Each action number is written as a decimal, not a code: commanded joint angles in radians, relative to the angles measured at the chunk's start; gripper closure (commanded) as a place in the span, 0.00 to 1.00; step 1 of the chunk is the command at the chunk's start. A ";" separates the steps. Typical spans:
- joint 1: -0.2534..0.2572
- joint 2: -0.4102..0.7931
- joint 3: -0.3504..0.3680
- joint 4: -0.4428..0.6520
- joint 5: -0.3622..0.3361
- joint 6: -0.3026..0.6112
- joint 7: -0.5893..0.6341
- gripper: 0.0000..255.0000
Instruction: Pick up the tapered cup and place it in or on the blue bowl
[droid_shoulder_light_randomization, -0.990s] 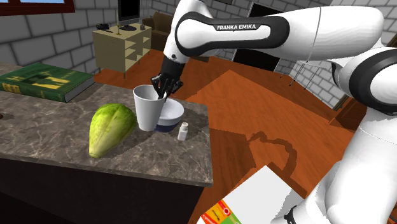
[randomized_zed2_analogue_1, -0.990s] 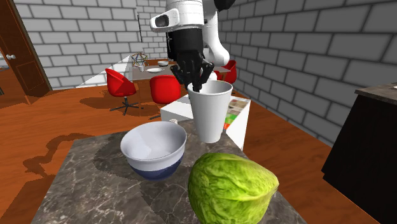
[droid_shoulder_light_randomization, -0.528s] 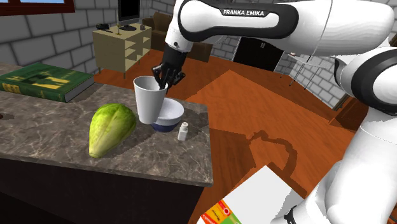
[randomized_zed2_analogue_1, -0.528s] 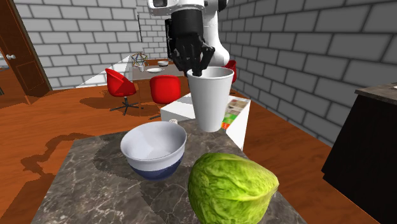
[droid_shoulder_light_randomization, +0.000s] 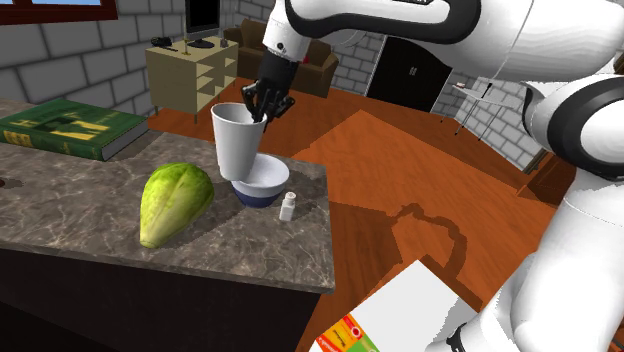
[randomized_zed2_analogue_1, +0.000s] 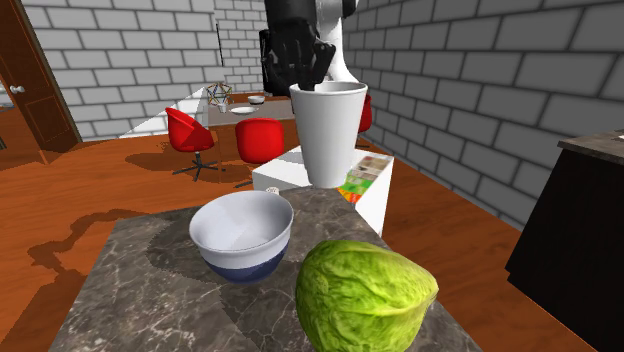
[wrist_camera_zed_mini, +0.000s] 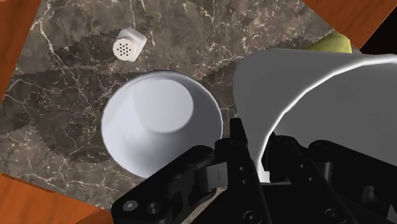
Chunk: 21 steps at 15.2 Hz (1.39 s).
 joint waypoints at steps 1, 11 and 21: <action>-0.018 0.018 -0.011 0.045 0.001 -0.031 -0.028 1.00; -0.108 0.278 -0.067 0.550 -0.013 -0.296 -0.176 1.00; -0.133 0.229 -0.070 0.355 -0.001 -0.153 -0.206 1.00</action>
